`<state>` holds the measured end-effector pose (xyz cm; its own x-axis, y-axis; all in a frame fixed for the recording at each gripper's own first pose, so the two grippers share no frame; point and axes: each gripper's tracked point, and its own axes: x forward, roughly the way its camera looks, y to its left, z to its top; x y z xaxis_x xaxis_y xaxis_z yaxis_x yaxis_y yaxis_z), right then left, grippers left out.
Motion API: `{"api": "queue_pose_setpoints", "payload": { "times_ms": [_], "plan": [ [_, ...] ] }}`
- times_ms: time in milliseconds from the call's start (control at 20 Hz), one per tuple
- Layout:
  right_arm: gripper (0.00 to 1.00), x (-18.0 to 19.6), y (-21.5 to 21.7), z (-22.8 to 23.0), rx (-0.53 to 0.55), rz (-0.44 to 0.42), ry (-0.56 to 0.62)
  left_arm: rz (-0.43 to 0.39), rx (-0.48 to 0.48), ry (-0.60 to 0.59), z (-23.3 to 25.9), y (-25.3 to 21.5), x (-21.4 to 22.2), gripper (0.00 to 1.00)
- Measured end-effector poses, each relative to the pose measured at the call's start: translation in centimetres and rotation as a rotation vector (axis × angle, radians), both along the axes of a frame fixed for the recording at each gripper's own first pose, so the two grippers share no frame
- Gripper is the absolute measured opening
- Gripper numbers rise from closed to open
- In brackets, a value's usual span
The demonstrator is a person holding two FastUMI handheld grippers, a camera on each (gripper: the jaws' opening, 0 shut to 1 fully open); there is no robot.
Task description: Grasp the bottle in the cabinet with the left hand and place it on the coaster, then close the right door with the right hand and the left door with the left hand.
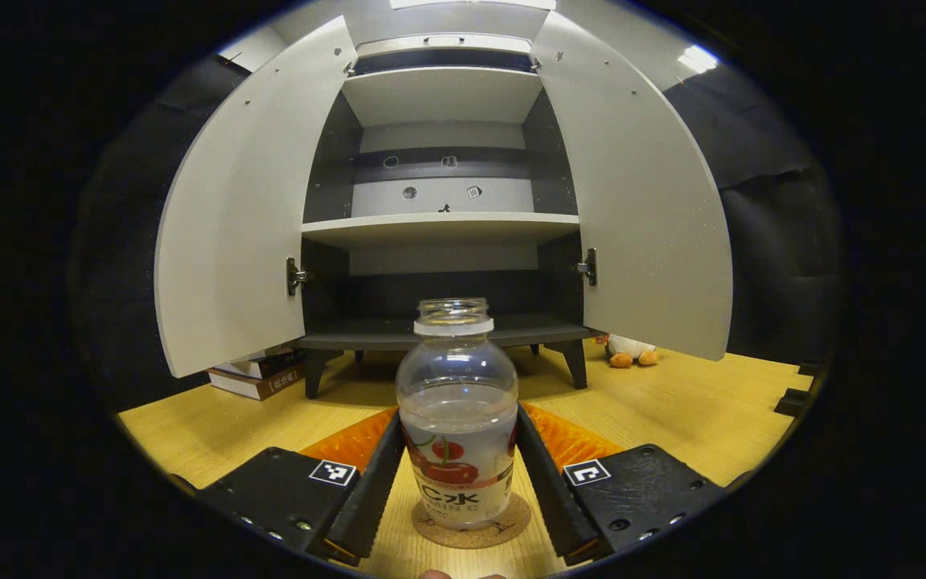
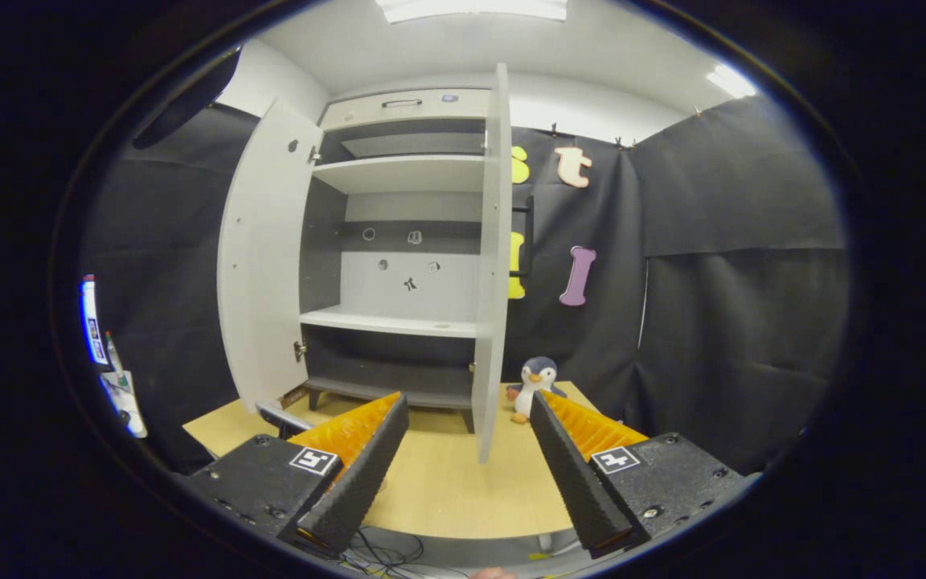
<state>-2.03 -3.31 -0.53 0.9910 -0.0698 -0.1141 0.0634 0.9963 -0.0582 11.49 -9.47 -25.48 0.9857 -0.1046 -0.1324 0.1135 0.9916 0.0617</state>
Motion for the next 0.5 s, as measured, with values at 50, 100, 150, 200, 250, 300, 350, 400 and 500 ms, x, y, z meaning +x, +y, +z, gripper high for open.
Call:
{"api": "queue_pose_setpoints", "payload": {
  "times_ms": [50,100,150,200,250,300,350,400,500],
  "plan": [
    [0.99,0.0,0.0,0.1,-0.001,0.003,0.001,-0.004,-0.001,-0.013,0.5,0.0,0.0,0.79],
    [0.99,0.0,-0.1,0.1,-0.002,0.003,0.0,0.0,0.003,-0.024,1.0,0.1,0.0,0.84],
    [0.99,0.0,-0.1,0.3,0.0,0.005,-0.005,-0.006,0.003,-0.03,1.4,-0.1,0.0,0.93],
    [0.99,0.0,-0.1,0.5,0.004,0.009,-0.012,-0.007,0.005,-0.035,1.9,-0.2,-0.1,0.96],
    [1.0,0.0,-0.2,0.6,0.006,0.011,-0.018,-0.008,0.004,-0.046,2.7,-0.1,-0.1,0.97],
    [0.99,0.0,-0.1,0.6,0.007,0.013,-0.022,-0.008,0.003,-0.063,3.7,-0.1,-0.2,0.96],
    [0.99,-0.1,-0.3,0.5,0.007,0.013,-0.027,-0.01,0.002,-0.07,4.6,0.0,-0.3,0.97],
    [0.99,-0.1,-0.4,0.4,0.011,0.014,-0.032,-0.014,-0.007,-0.081,5.9,0.0,-0.6,0.97],
    [0.99,0.0,-0.6,0.0,0.024,0.016,-0.033,-0.038,-0.031,-0.115,9.5,-0.3,-1.3,0.97]
  ]
}}
